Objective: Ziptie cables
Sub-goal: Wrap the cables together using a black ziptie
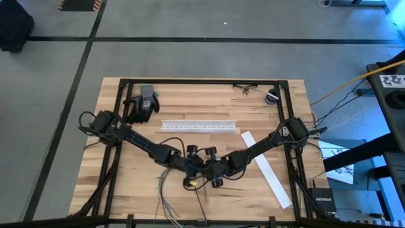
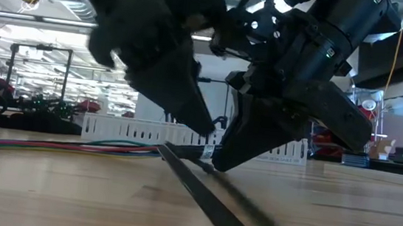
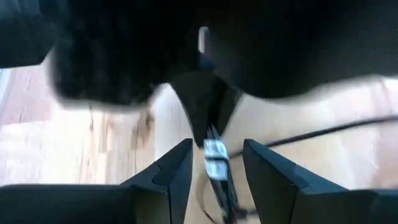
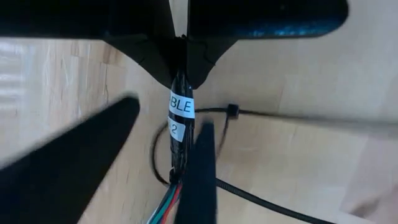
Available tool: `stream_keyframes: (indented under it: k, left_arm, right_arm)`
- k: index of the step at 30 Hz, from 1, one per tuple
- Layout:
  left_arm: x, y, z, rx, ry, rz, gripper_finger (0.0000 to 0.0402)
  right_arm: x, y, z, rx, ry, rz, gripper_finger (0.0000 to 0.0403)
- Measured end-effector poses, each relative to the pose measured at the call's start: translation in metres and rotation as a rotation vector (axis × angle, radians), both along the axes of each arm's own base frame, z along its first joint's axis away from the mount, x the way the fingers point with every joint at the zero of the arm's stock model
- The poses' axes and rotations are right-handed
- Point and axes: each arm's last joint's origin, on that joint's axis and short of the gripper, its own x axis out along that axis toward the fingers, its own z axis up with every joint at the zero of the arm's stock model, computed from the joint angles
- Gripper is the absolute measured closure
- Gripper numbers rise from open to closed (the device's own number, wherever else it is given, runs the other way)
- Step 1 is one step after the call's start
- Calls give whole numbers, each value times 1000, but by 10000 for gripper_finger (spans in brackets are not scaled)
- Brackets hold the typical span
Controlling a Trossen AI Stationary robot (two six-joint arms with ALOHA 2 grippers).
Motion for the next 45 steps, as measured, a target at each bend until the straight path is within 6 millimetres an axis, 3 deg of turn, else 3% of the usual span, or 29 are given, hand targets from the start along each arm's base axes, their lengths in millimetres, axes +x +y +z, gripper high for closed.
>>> stream_keyframes:
  k: [18, 23, 34, 37, 45]
  left_arm:
    - [5, 5, -24, -59, 88, 17, 265]
    - [5, 3, -28, -64, 94, 6, 265]
    - [-1, -1, -24, -74, 123, 10, 265]
    - [-8, -2, -19, -62, 154, 12, 265]
    - [-15, -2, -5, -3, 145, 40, 265]
  right_arm:
    - [0, 0, 0, -2, 3, 0, 392]
    - [-4, 9, 1, -42, -24, -3, 392]
    - [-8, 21, 4, -41, -53, -22, 393]
    - [-4, 30, 25, -9, -112, -23, 394]
    - [-2, 31, 38, -27, -109, -23, 394]
